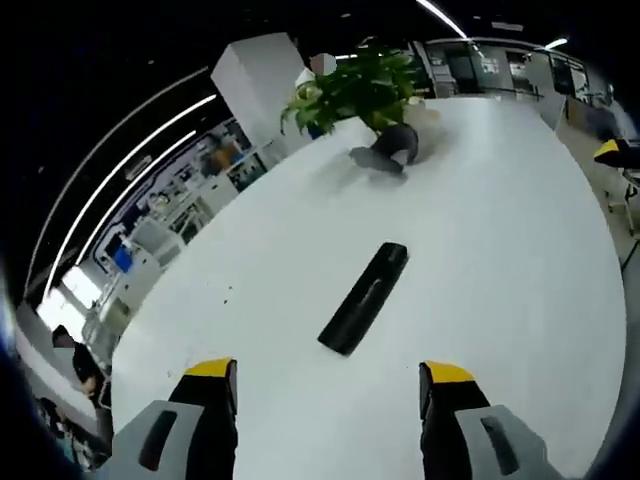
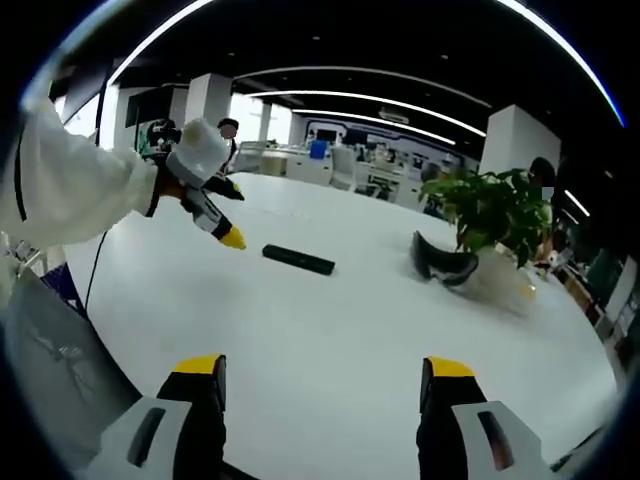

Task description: Press the specified remote control buttons in sequence, fully releasing each button before pressing the next.

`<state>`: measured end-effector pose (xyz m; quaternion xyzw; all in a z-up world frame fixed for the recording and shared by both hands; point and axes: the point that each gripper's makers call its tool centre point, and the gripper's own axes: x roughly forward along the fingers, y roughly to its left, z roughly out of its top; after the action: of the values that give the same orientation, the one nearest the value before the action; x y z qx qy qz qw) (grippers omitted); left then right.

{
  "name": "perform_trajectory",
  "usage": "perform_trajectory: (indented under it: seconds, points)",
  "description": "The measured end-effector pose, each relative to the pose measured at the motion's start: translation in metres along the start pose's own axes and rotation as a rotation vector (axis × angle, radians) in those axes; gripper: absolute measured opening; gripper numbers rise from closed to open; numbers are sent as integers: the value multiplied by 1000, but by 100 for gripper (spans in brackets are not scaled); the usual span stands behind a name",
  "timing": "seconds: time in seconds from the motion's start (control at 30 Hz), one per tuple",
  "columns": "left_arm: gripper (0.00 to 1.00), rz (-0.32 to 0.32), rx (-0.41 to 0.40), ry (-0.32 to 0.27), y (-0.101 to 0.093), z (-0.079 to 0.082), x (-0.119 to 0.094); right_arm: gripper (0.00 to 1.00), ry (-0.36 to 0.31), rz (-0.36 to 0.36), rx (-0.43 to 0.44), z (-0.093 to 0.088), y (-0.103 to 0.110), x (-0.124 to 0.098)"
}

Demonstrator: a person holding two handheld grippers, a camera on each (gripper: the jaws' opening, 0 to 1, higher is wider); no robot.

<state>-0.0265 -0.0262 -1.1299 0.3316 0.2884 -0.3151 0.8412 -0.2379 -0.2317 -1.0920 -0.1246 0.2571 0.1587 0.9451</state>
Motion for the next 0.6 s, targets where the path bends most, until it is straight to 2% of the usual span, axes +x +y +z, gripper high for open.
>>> perform_trajectory:
  seconds: [0.03, 0.07, 0.23, 0.37, 0.5, 0.6]
  points:
    - [71, -8, 3, 4, -1, 0, 3, 79, 2, 0, -1, -1, 0, 0]
    - [71, -57, 39, 46, -8, -5, 14, 79, 3, -1, -2, -1, 0, 0]
    - [67, -125, 55, 91, -14, -9, 29, 79, 6, -4, -6, -1, 0, 1]
    - [63, -135, 91, 124, -14, -12, 40, 79, 7, -8, -2, -1, -1, 1]
    - [63, -165, 86, 152, -13, -12, 51, 79, 9, -7, -7, -1, -1, 1]
    - [59, -188, 102, 173, -13, -14, 57, 79, 7, -13, -7, 0, -2, 0]
